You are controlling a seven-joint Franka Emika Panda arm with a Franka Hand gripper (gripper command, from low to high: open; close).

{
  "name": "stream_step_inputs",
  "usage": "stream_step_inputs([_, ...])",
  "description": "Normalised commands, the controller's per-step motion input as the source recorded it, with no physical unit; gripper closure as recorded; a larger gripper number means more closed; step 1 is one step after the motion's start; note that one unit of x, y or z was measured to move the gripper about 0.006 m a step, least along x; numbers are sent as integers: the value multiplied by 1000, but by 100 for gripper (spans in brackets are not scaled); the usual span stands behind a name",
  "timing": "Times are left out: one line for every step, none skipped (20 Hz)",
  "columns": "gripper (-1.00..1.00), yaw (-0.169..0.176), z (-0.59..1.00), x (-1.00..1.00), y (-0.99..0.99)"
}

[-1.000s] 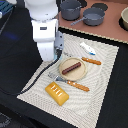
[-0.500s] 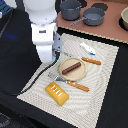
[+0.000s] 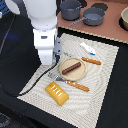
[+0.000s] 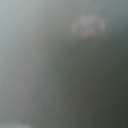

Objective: Interact with the objects in diverse but meaningful ways.

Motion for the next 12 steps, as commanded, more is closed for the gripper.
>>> stream_step_inputs([100,11,-351,-83,-6])
stream_step_inputs([-100,6,-329,-100,-9])
stream_step_inputs([-100,2,-283,-80,0])
stream_step_inputs([-100,0,-246,-91,0])
stream_step_inputs([-100,0,-169,-77,0])
stream_step_inputs([-100,0,-20,-43,0])
stream_step_inputs([-100,0,0,0,0])
stream_step_inputs([-100,0,303,0,0])
stream_step_inputs([-100,0,574,0,60])
stream_step_inputs([-100,0,720,0,69])
stream_step_inputs([-100,0,774,0,77])
stream_step_inputs([-100,13,769,0,91])
